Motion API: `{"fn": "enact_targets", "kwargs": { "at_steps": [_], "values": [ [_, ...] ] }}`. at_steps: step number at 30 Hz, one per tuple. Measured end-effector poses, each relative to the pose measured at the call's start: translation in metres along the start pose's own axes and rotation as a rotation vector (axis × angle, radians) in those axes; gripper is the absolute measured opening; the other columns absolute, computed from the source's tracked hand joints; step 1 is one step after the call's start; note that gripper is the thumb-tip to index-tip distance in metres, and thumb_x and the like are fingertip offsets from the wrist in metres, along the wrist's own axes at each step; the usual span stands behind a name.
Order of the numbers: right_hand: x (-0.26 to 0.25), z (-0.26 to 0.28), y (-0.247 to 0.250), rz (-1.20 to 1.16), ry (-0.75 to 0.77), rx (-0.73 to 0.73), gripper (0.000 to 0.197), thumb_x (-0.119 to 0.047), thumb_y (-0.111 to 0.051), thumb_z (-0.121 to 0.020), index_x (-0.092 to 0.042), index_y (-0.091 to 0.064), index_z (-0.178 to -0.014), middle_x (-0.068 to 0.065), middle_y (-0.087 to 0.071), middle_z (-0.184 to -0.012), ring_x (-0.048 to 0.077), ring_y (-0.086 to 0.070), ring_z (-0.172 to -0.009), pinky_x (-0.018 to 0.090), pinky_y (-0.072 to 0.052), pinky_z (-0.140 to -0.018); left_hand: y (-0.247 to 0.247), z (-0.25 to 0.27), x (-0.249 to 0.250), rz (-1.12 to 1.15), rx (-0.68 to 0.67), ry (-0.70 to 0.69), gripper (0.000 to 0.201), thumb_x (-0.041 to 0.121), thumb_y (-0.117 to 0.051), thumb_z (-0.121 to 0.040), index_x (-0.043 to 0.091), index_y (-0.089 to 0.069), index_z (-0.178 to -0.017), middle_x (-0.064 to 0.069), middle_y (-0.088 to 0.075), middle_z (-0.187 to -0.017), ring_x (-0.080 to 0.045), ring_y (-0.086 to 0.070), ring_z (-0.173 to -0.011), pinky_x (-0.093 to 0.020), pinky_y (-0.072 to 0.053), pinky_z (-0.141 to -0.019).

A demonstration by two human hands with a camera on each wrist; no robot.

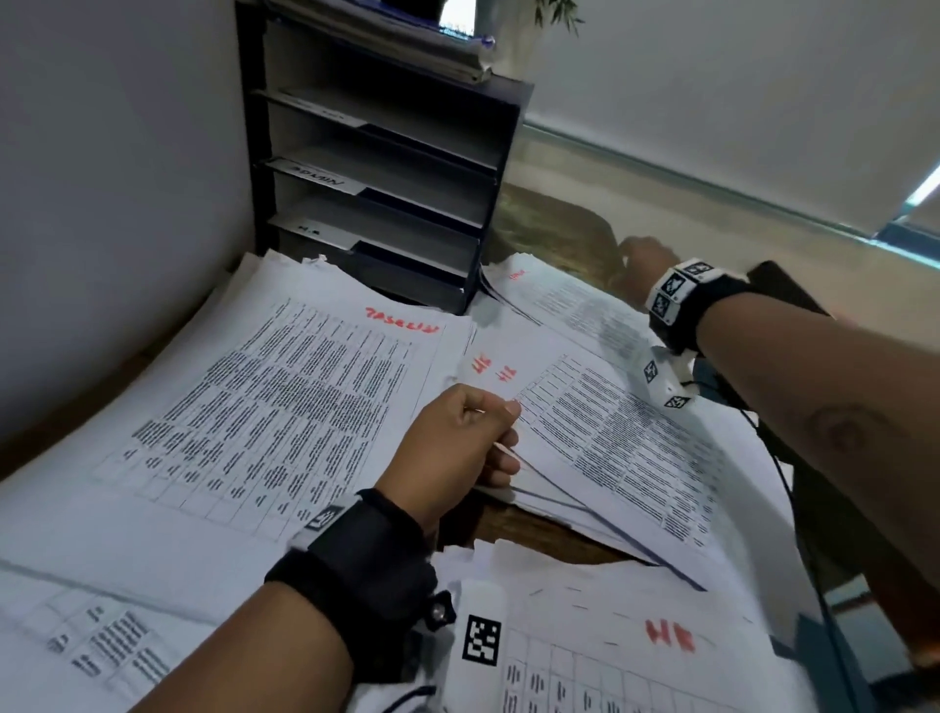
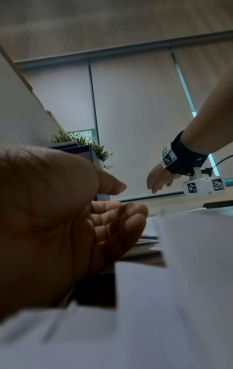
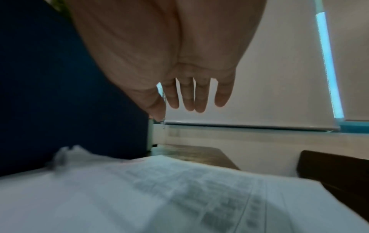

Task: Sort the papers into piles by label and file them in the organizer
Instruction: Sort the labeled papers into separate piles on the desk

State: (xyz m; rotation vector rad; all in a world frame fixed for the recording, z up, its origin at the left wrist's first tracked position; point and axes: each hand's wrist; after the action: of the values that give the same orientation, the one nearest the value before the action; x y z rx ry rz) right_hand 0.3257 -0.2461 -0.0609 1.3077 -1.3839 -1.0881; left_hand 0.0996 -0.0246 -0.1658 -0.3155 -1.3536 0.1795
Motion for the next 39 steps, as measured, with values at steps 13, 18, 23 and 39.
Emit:
{"fn": "enact_targets", "kwargs": {
  "at_steps": [13, 18, 23, 39],
  "values": [
    [-0.032, 0.236, 0.032, -0.301, 0.358, -0.585, 0.012, -0.017, -0.063, -0.093, -0.026, -0.071, -0.097, -0.009, -0.074, -0.080, -0.003, -0.063, -0.062, 0.013, -0.048, -0.065, -0.001, 0.019, 0.017, -0.273, 0.021, -0.153, 0.011, 0.023, -0.063, -0.097, 0.013, -0.065, -0.092, -0.003, -0.068, -0.083, -0.015, -0.060, -0.062, -0.030, -0.052, -0.059],
    [0.006, 0.296, 0.039, -0.172, 0.265, -0.534, 0.018, -0.020, -0.061, -0.090, -0.031, -0.070, -0.102, -0.017, -0.068, -0.093, 0.004, -0.062, -0.086, 0.020, -0.046, -0.075, -0.006, 0.044, 0.040, -0.698, -0.045, -0.382, 0.015, 0.027, -0.063, -0.096, 0.015, -0.066, -0.087, 0.006, -0.069, -0.079, -0.006, -0.061, -0.062, -0.022, -0.048, -0.059],
    [0.012, 0.336, 0.006, -0.139, 0.197, -0.457, 0.034, -0.032, -0.067, -0.086, -0.024, -0.064, -0.119, -0.005, -0.060, -0.116, 0.015, -0.058, -0.102, 0.033, -0.050, -0.090, -0.020, 0.077, 0.035, -1.397, -0.262, -0.336, 0.016, 0.037, -0.065, -0.093, 0.024, -0.075, -0.094, 0.006, -0.073, -0.091, -0.013, -0.064, -0.085, -0.027, -0.048, -0.072],
    [0.001, 0.371, 0.003, -0.173, 0.156, -0.162, 0.030, -0.030, -0.060, -0.092, -0.025, -0.058, -0.122, -0.005, -0.053, -0.121, 0.017, -0.051, -0.116, 0.036, -0.047, -0.096, -0.026, 0.118, 0.018, -1.673, -0.214, -0.384, 0.042, 0.029, -0.077, -0.082, 0.025, -0.058, -0.119, 0.001, -0.066, -0.115, -0.023, -0.057, -0.106, -0.035, -0.042, -0.088]
  ]
}}
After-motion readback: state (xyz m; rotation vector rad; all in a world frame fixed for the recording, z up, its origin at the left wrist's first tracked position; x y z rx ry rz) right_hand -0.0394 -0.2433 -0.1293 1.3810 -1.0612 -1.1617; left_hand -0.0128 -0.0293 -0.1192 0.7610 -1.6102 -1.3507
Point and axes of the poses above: each hand's wrist, its own z-axis away from the middle knuckle, its own y-axis out of the back of the hand, x = y × z
